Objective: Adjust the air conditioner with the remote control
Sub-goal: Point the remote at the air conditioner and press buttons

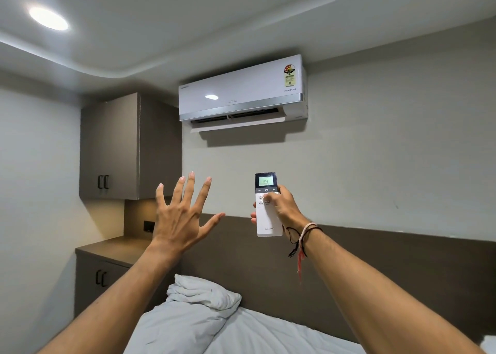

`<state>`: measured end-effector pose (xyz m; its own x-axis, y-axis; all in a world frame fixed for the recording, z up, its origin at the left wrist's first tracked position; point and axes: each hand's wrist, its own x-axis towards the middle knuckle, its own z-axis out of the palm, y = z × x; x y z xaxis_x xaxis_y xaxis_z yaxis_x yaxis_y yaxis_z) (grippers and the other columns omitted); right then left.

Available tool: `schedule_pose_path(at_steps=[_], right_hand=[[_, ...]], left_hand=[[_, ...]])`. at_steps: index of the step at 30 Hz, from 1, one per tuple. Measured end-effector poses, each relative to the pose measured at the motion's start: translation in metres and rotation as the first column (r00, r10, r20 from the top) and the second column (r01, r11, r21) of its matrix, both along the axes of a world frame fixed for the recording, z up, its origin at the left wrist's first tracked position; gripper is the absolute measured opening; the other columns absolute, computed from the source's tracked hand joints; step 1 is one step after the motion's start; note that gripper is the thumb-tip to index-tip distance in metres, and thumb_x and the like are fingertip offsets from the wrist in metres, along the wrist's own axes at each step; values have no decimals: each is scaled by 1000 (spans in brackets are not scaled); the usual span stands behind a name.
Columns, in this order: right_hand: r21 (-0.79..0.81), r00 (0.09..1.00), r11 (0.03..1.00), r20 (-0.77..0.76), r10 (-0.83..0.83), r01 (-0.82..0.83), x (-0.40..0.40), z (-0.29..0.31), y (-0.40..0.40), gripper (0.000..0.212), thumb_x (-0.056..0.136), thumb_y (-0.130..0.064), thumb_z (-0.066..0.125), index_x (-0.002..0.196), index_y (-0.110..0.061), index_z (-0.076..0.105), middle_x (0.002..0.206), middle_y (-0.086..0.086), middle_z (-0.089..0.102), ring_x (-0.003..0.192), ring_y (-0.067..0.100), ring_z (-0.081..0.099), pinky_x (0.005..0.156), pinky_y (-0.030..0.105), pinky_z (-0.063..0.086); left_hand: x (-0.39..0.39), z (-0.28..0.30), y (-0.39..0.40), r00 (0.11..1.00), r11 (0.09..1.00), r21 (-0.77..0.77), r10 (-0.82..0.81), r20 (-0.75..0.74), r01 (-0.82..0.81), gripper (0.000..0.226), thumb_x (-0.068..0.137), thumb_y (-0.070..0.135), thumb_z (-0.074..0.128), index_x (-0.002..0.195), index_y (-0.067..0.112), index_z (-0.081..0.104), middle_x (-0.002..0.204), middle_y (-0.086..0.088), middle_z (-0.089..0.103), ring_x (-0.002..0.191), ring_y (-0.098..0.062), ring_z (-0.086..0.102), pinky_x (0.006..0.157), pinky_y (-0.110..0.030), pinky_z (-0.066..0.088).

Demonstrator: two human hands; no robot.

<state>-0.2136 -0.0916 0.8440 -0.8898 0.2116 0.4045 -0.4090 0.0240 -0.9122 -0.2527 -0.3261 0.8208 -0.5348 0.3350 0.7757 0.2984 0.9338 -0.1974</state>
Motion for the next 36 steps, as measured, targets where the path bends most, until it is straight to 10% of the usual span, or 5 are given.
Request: schedule_pose_path(at_steps=[36], right_hand=[[31,999,999,-24,38,-37,7,8,2,37,96,0,46,133,-2,41,105,30,61,71,40,69,61,44,63]], left_hand=[[1,2,-4,1000,1000,23,-11,8,10,103,87,83,-5,160,23,34,162,-24,39,142,-44,48,109,-75,36]])
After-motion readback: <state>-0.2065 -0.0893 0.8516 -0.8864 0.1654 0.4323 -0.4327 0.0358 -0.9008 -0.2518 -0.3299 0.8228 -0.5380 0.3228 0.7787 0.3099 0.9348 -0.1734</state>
